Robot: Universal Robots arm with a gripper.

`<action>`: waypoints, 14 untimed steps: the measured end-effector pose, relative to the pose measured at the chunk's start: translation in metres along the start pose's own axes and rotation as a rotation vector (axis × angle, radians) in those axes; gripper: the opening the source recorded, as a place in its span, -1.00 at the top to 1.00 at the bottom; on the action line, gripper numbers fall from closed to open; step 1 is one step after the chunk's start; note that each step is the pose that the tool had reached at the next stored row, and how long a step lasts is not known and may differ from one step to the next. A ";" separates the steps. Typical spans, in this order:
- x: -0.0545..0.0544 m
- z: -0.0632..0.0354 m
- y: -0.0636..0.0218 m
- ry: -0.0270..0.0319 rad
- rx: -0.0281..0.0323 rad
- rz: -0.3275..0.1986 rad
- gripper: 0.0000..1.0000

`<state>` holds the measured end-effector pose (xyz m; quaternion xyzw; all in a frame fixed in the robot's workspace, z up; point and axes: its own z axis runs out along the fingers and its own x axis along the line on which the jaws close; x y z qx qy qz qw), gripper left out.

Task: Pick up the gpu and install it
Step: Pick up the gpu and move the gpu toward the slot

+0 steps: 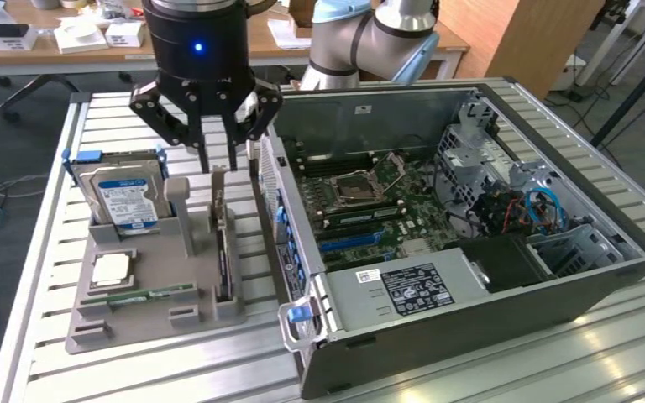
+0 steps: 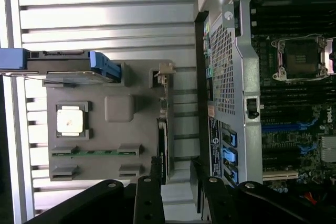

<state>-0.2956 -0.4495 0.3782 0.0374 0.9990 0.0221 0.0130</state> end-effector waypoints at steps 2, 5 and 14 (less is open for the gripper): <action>0.000 0.0035 -0.0002 0.0000 0.0001 0.000 0.29; 0.001 0.0087 -0.0004 -0.0001 0.0003 0.000 0.29; 0.003 0.0247 -0.0013 -0.0013 0.0006 0.000 0.29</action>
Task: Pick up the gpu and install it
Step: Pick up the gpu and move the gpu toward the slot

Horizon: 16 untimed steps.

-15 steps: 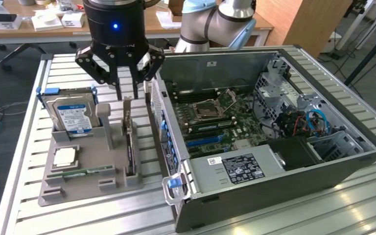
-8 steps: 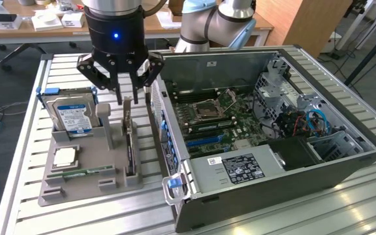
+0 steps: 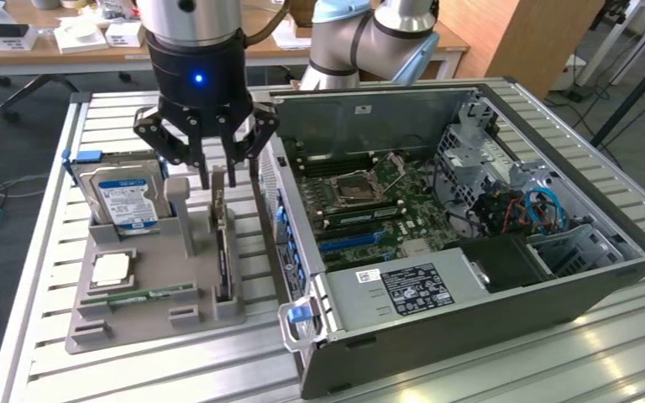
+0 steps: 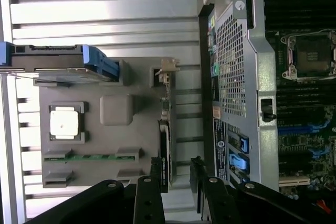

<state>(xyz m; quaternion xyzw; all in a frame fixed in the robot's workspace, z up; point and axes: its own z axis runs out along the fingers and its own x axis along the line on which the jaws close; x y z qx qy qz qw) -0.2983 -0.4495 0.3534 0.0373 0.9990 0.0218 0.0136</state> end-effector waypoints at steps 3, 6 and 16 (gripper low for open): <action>0.001 0.0054 -0.0003 -0.0003 0.0000 0.000 0.29; 0.001 0.0108 -0.0006 -0.0004 0.0000 0.000 0.29; 0.003 0.0281 -0.0014 -0.0006 0.0000 0.000 0.29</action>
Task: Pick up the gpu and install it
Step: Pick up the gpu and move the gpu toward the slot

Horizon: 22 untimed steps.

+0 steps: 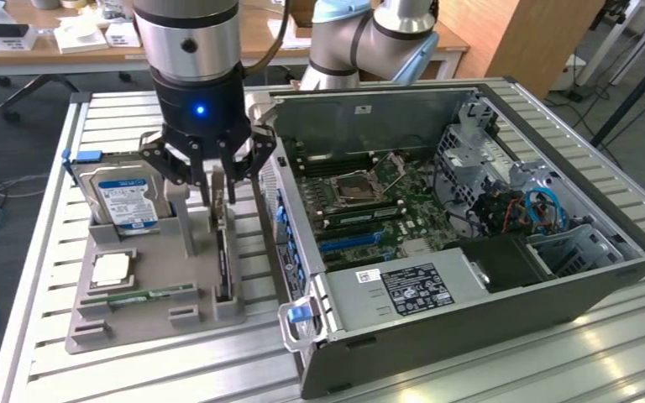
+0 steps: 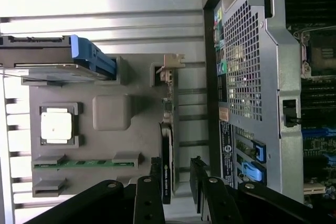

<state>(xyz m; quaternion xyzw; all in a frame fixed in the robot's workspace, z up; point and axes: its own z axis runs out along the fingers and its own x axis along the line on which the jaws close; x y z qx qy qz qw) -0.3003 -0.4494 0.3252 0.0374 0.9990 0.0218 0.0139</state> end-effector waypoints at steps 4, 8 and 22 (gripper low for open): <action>0.000 0.0032 -0.0001 0.0000 0.0000 0.000 0.29; 0.000 0.0066 -0.0003 0.0001 0.0001 0.000 0.29; 0.002 0.0265 -0.0013 -0.0001 0.0001 0.000 0.29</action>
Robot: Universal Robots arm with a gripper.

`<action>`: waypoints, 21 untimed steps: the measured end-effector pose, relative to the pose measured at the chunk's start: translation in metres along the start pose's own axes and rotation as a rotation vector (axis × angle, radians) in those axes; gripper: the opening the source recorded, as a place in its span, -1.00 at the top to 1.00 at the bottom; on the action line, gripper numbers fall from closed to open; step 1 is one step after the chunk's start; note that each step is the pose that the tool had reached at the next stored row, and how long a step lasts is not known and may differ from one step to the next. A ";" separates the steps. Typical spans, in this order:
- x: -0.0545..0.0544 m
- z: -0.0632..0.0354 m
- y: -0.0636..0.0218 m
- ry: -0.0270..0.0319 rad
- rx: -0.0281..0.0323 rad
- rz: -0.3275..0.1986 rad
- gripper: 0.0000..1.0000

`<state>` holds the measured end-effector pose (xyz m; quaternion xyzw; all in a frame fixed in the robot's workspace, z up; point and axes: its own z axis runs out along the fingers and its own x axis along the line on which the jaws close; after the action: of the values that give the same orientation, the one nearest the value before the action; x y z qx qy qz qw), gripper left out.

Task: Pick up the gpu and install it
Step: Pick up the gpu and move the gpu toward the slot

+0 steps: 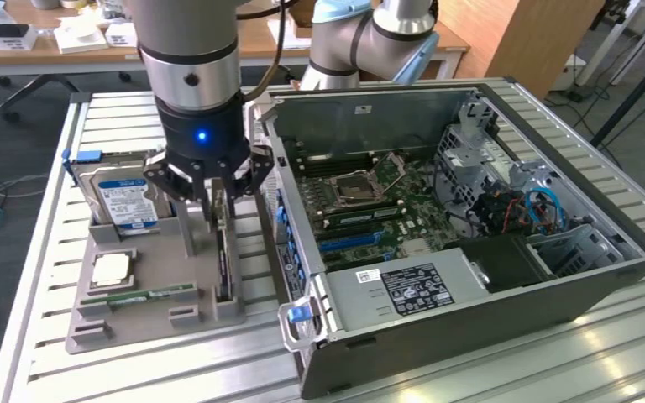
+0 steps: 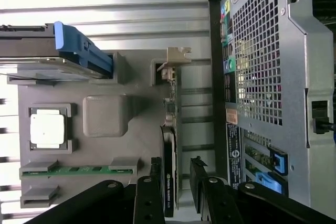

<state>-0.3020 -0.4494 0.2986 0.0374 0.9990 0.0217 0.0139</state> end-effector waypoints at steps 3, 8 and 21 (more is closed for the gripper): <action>0.000 0.0047 -0.0003 0.0001 0.0001 0.000 0.29; 0.001 0.0094 -0.0005 0.0002 0.0002 0.000 0.29; 0.001 0.0119 -0.0006 -0.0001 -0.0001 0.000 0.15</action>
<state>-0.3026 -0.4494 0.2866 0.0374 0.9990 0.0218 0.0140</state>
